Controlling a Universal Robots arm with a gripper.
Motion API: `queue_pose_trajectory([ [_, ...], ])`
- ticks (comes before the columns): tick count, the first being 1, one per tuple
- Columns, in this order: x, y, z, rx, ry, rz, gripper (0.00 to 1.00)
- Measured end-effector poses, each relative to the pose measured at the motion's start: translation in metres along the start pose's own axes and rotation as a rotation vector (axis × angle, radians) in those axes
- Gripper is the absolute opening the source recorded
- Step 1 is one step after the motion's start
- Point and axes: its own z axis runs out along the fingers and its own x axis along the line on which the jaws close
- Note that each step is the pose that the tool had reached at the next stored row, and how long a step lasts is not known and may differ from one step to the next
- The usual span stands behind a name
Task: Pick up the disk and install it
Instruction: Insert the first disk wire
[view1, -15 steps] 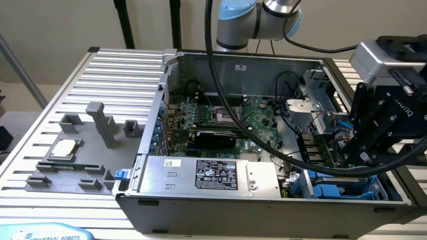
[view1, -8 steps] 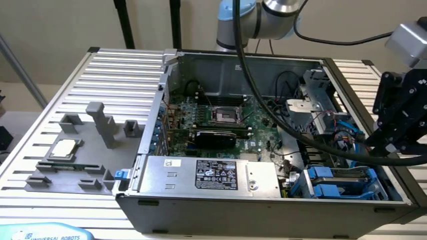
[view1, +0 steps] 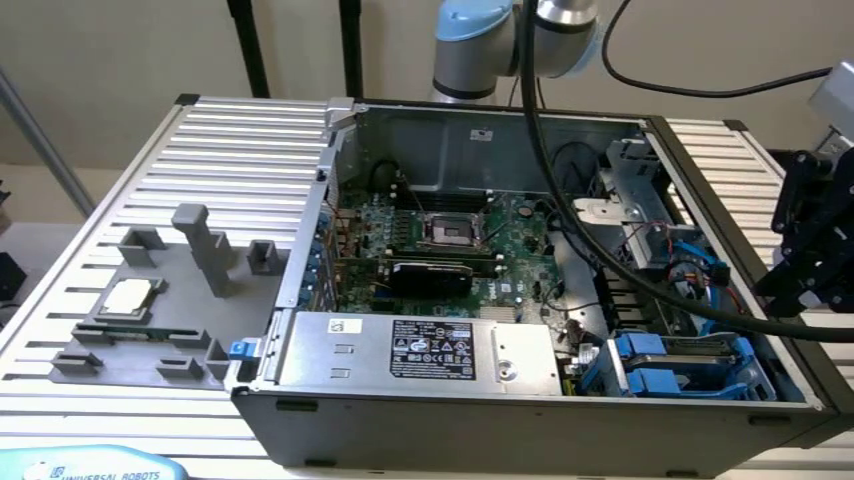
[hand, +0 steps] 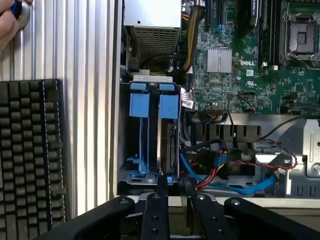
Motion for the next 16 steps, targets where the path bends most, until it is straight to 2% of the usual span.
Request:
queue_pose_trajectory([
  [8, -0.005, 0.0001, 0.0149, 0.0, -0.0001, -0.005, 0.25],
  [16, -0.007, 0.0096, 0.0298, 0.0023, 0.0015, -0.027, 0.25],
])
